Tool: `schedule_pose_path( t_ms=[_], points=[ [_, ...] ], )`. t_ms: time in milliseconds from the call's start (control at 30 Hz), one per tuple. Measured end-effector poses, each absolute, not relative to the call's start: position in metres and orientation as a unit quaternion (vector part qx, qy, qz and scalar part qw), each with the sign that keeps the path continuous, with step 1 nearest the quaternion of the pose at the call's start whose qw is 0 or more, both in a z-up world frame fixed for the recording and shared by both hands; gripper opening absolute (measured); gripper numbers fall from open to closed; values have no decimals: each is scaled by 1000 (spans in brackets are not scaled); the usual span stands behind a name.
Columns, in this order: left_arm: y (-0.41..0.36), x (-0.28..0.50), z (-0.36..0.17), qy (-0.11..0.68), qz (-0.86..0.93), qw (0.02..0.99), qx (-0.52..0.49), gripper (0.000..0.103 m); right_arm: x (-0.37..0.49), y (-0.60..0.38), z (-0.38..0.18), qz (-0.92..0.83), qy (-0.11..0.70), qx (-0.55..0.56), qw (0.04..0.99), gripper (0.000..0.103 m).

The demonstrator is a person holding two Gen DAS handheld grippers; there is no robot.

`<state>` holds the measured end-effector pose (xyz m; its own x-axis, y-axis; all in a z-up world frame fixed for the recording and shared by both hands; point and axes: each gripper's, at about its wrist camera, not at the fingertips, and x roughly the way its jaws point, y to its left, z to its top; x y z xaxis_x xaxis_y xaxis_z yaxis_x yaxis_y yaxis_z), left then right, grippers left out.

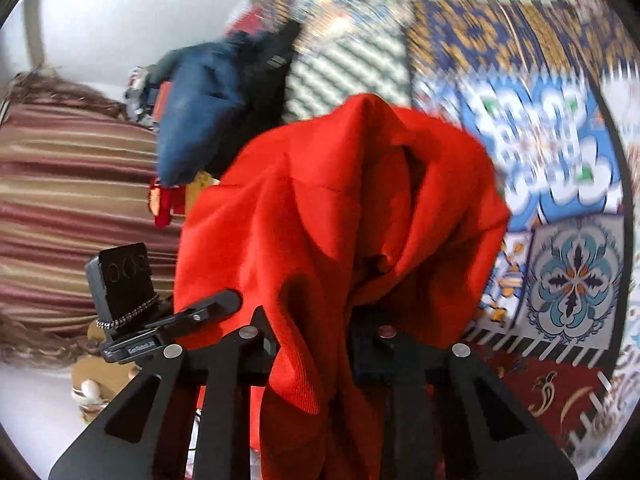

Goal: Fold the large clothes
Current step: 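Grasp the folded jacket with the left gripper while the right gripper grasps it too, then lift the folded jacket with both grippers and place it onto the blue jeans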

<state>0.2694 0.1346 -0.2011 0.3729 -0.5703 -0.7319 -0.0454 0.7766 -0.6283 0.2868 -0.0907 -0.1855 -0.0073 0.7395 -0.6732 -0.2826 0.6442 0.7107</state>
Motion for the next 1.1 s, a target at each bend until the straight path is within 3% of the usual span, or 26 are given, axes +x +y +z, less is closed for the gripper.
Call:
schedule_pose_path(
  t_ms=[400, 600, 800, 1100],
  points=[
    [191, 277, -41, 406, -164, 869, -230, 35, 297, -42, -51, 430, 464, 163, 757, 20],
    [244, 317, 10, 369, -143, 888, -233, 35, 325, 4, 0, 451, 416, 150, 775, 20],
    [305, 363, 12, 362, -118, 889, -255, 35, 363, 59, 9, 459, 400, 136, 781, 20],
    [366, 410, -31, 371, -93, 880, -281, 35, 410, 105, -39, 462, 426, 163, 761, 20]
  ],
)
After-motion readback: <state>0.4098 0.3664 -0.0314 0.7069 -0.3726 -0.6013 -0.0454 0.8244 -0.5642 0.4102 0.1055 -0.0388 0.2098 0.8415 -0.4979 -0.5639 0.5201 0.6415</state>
